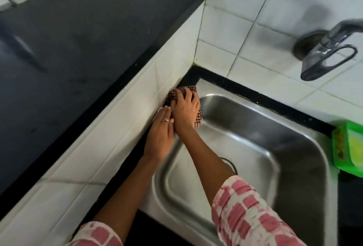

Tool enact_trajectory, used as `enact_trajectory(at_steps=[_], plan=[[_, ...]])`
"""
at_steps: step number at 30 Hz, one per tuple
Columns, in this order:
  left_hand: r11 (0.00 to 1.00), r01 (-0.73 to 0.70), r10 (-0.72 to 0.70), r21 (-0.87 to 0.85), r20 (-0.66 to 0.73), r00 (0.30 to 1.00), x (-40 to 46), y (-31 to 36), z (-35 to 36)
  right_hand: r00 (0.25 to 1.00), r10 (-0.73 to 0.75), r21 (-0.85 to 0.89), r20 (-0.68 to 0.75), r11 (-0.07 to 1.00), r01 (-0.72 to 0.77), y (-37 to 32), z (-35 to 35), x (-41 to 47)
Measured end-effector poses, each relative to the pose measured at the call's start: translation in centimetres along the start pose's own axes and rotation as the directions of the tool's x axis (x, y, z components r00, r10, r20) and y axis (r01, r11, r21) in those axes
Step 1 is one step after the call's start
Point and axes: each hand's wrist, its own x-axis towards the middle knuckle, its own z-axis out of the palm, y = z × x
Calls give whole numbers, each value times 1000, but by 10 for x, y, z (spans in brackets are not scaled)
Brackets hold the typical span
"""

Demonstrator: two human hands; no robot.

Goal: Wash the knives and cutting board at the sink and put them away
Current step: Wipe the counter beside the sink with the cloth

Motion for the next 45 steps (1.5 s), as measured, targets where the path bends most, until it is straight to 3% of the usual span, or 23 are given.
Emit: enact_trajectory(at_steps=[9,15,17,19,21,23,26,30,32,34,39,42,45], plan=[[972,-153,127,177,152,980,91,2,44,1000,17,-132,-15,991,-19,40,-22,103],[966,-205,167,159,223,960,121,3,54,934,308,-99,-182,939,-329,79,-38,74],[966,-210,177,149,208,962,126,3,56,898,397,4,-189,915,-404,104,-57,68],[969,-203,168,144,224,960,128,2,56,814,517,274,-266,850,-451,138,-78,60],[968,-208,174,142,222,959,125,1,57,677,628,471,-384,764,-442,172,-102,41],[964,-223,188,144,221,957,127,2,57,532,680,492,-504,732,-471,201,-123,25],[969,-210,181,132,205,962,135,2,60,299,737,431,-607,621,-655,226,-132,19],[965,-224,193,134,213,958,143,-1,68,216,696,351,-685,575,-739,233,-117,35],[966,-222,188,136,222,957,143,-2,71,196,777,435,-598,520,-735,234,-115,42],[966,-222,195,133,187,963,142,-1,72,225,807,445,-546,506,-739,227,-110,45],[970,-219,201,109,159,967,140,3,70,418,672,342,-611,701,-626,198,-86,53],[973,-209,192,102,157,969,141,4,69,597,533,248,-600,833,-495,171,-69,65],[976,-193,175,97,169,970,141,5,68,799,329,138,-503,943,-301,129,-47,82]])
